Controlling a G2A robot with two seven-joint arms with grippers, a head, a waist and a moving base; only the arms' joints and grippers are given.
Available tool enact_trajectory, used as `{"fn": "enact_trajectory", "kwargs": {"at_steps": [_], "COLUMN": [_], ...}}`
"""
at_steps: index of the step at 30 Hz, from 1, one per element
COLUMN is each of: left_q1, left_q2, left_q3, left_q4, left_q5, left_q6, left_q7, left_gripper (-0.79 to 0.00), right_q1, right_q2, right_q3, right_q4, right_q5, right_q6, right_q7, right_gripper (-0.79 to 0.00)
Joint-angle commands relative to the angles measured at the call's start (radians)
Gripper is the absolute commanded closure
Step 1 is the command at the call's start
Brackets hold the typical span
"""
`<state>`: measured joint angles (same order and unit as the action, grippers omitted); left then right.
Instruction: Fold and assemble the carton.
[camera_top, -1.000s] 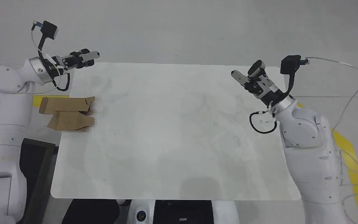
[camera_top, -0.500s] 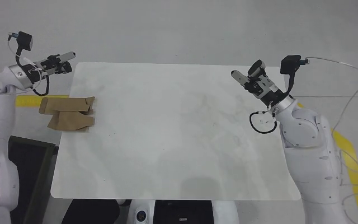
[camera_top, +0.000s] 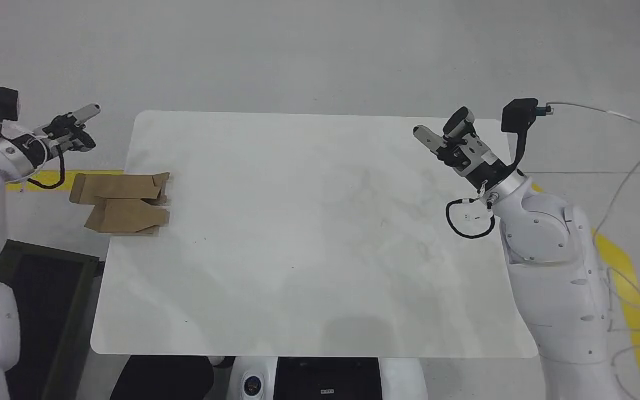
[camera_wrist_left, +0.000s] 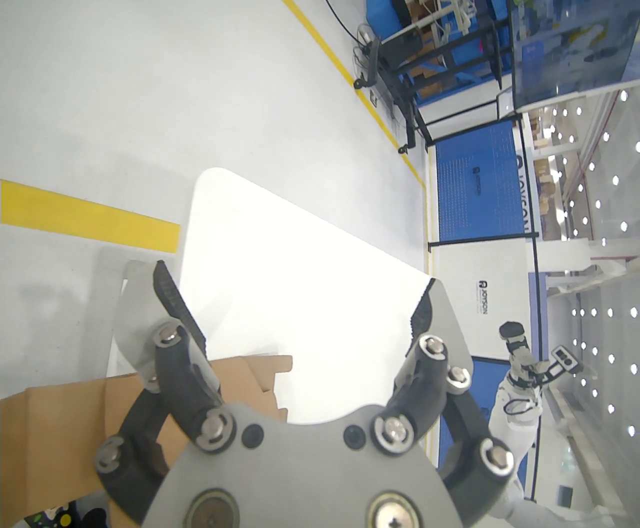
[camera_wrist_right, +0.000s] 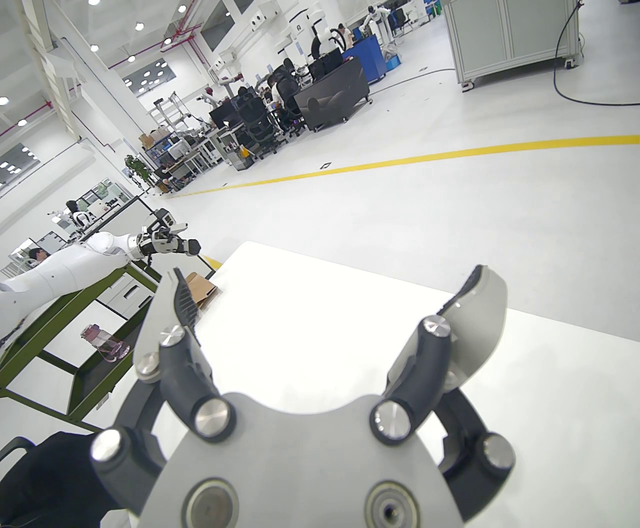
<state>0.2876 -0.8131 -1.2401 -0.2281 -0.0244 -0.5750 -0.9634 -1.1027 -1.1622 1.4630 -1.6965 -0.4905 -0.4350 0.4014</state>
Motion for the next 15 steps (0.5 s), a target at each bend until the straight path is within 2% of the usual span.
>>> {"fn": "enact_trajectory", "kwargs": {"at_steps": [1,8,12,15], "left_q1": [-0.001,0.023,0.039,0.049], "left_q2": [0.008,0.021,0.025,0.023], "left_q3": [-0.005,-0.003,0.022,0.018], "left_q4": [0.020,0.039,0.036,0.044], "left_q5": [0.007,0.047,0.125,0.115], "left_q6": [0.020,0.096,0.161,0.200], "left_q7": [0.041,0.161,0.246,0.235], "left_gripper": [-0.785,-0.785,-0.785,-0.785], "right_q1": [0.000,0.000,0.000,0.000], "right_q2": [0.000,0.000,0.000,0.000], "right_q3": [0.000,0.000,0.000,0.000], "right_q4": [0.000,0.000,0.000,0.000], "right_q5": [0.000,0.000,0.000,0.000], "right_q6": [0.000,0.000,0.000,0.000], "right_q7": [0.000,0.000,0.000,0.000], "right_gripper": [-0.785,-0.785,-0.785,-0.785]}}
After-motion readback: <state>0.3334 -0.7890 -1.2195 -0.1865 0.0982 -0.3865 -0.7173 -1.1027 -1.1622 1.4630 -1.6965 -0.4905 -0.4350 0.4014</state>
